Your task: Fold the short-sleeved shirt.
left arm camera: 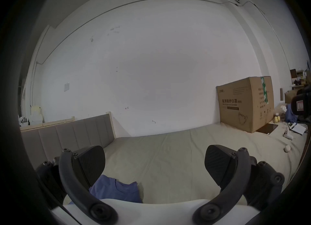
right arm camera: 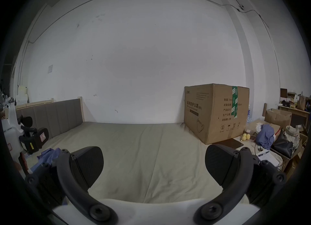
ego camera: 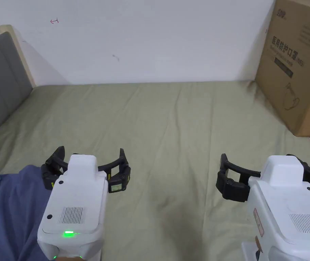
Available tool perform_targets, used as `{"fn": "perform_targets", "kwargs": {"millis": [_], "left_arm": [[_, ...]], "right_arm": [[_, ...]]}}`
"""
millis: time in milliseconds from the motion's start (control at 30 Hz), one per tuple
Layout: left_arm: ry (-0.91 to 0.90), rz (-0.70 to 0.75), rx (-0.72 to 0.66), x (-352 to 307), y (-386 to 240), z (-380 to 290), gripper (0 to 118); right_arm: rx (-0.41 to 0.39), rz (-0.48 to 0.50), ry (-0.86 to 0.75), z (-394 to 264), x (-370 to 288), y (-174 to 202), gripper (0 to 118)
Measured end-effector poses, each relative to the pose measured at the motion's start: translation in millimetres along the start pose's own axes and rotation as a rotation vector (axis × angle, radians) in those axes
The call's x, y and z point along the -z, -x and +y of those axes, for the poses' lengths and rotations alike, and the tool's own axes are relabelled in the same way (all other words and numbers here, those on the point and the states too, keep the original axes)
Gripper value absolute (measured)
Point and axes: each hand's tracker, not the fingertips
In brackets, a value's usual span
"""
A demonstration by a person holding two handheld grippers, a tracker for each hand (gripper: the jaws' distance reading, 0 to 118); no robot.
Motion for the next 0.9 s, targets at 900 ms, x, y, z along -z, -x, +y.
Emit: {"fn": "perform_targets", "kwargs": {"millis": [900], "left_arm": [[0.012, -0.019, -0.054, 2.5, 7.0, -0.2, 118]], "right_arm": [[-0.040, -0.027, -0.003, 4.6, 0.1, 5.9, 118]]}}
